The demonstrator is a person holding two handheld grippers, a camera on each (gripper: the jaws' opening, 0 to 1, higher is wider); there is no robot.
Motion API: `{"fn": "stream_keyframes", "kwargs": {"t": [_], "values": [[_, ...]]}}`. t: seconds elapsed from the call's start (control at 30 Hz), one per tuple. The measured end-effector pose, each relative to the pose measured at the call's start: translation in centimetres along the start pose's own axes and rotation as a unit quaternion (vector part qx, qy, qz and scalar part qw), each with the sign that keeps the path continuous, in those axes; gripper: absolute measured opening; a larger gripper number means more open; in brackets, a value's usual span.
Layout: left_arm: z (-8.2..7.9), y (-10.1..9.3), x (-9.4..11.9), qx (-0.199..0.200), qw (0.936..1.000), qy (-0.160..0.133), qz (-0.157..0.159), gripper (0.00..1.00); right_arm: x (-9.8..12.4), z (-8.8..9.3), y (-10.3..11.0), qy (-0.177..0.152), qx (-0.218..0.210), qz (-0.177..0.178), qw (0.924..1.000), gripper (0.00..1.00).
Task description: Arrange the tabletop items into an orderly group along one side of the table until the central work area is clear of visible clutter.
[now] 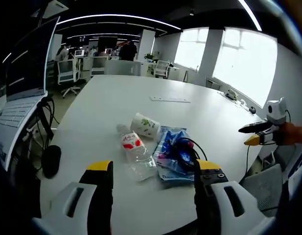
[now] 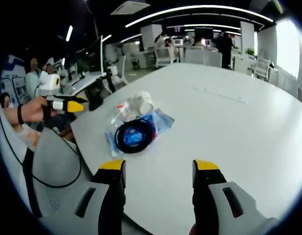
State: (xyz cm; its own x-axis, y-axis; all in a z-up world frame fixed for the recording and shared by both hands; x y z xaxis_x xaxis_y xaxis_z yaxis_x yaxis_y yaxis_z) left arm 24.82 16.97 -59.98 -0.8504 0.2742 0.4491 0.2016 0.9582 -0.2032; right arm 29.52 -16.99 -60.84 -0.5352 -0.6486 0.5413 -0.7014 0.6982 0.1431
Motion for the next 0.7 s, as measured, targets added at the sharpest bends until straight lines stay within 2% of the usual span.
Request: {"fn": "stream_keyframes", "kwargs": {"t": [0.7], "values": [[0.23,0.30,-0.18,0.007,1.0000,0.002,-0.002,0.66,0.06,0.70,0.47,0.001,-0.008,0.000,1.0000,0.53]]}}
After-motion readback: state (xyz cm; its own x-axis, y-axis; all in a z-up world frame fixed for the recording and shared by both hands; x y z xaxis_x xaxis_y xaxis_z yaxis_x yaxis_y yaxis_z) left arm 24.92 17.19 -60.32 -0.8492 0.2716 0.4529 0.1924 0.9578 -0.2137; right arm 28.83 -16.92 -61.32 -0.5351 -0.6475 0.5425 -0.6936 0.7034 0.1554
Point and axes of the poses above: the point that each gripper's makers call its tool centre point, and the gripper's own axes: x roughly backward along the fingers, y roughly to its left, z roughly out of its underside, the point moved 6 cm from there along x, roughly backward along the fingers, and after that the axes turned 5 degrees about -y, right-handed, at the moved point
